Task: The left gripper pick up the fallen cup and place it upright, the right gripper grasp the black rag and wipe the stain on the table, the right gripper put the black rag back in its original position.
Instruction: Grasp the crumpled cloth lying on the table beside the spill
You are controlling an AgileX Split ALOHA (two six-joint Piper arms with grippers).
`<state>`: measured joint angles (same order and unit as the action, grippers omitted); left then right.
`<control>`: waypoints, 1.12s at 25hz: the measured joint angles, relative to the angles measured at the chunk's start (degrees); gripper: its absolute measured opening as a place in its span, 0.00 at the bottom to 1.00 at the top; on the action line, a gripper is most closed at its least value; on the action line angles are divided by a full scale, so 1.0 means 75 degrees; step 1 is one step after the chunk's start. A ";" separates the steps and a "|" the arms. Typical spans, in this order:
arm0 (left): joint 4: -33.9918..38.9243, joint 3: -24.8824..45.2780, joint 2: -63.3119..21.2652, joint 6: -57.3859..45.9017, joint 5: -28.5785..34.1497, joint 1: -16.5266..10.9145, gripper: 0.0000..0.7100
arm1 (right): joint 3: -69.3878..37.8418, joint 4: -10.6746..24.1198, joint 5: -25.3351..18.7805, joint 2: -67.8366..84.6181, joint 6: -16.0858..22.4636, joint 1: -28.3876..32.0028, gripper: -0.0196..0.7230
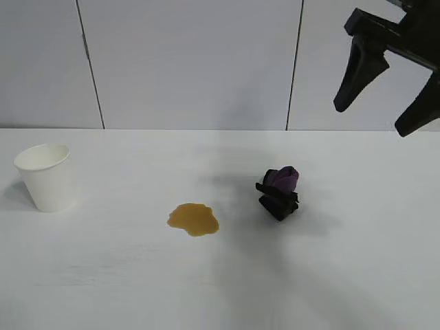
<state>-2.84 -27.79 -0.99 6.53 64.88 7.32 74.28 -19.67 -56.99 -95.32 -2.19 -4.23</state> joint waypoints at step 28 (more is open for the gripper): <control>0.0000 0.0000 0.0000 0.0000 -0.0019 0.0000 0.93 | 0.1765 0.0154 0.1626 -0.3642 0.1066 -0.1316 0.67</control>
<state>-2.84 -27.79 -0.99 6.53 64.74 7.32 87.52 -18.52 -44.79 -122.63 5.80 -14.10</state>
